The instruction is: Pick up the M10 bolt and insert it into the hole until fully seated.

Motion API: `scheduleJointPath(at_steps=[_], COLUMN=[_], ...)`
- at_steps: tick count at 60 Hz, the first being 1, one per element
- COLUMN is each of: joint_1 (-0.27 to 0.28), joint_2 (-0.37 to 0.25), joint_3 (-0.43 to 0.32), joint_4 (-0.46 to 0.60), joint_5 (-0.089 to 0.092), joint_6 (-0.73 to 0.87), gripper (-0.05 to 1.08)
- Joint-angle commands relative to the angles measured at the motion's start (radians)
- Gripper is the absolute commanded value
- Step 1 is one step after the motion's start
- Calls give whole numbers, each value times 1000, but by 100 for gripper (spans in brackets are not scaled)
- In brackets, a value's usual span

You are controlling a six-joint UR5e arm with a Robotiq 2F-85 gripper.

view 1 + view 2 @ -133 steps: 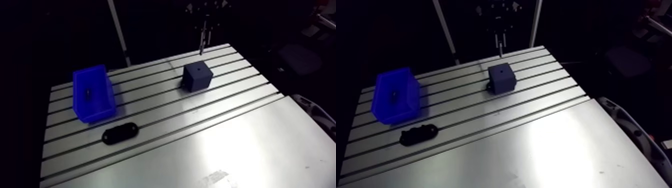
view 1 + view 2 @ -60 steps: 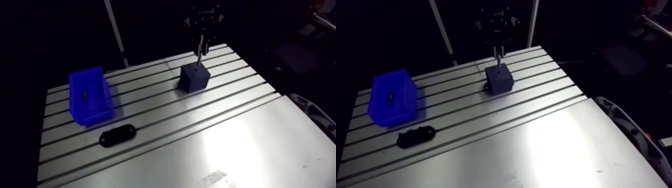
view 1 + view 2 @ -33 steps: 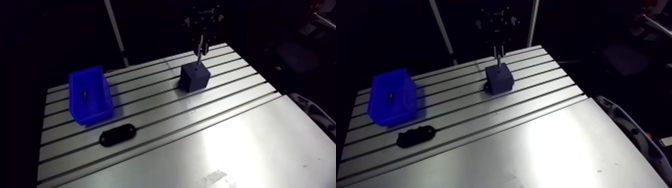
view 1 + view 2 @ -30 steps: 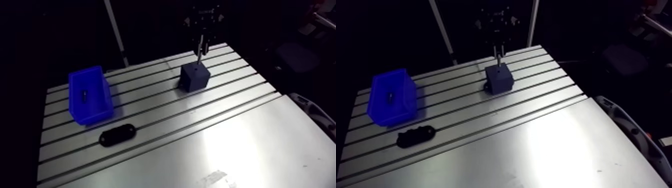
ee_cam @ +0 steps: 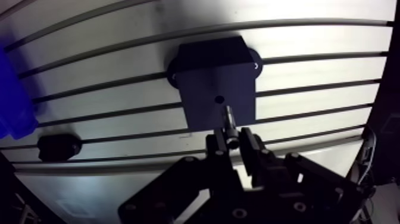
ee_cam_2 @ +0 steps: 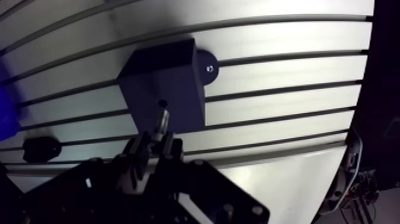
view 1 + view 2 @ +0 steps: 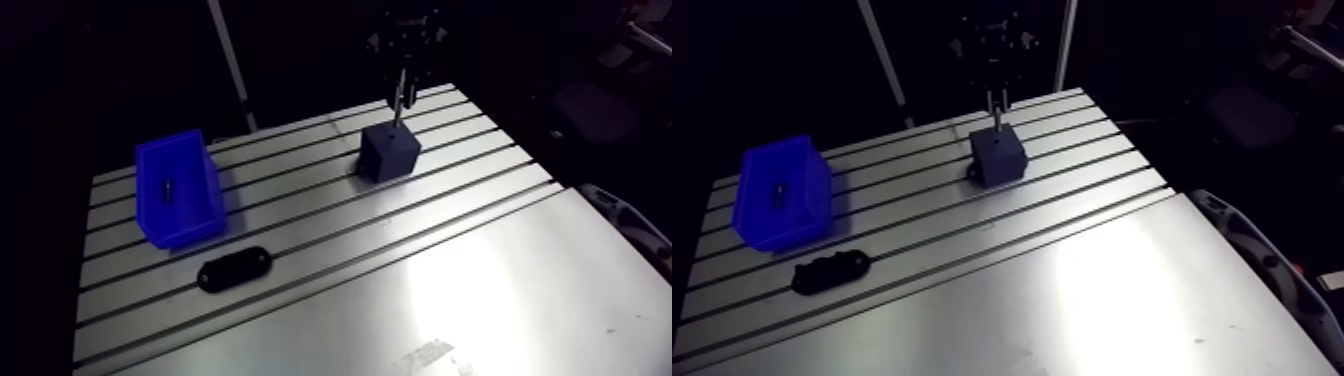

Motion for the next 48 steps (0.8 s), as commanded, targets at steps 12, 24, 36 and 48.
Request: scheduleJointPath(at_steps=[12, 24, 36, 48], joint_1=[0, 0, 0, 1], joint_2=[8, 12, 12, 11], joint_3=[-1, 0, 2, 10], joint_4=[-3, -4, -5, -5], joint_5=[3, 3, 4, 4], joint_6=[-1, -1, 0, 0], gripper=[108, 108, 108, 108])
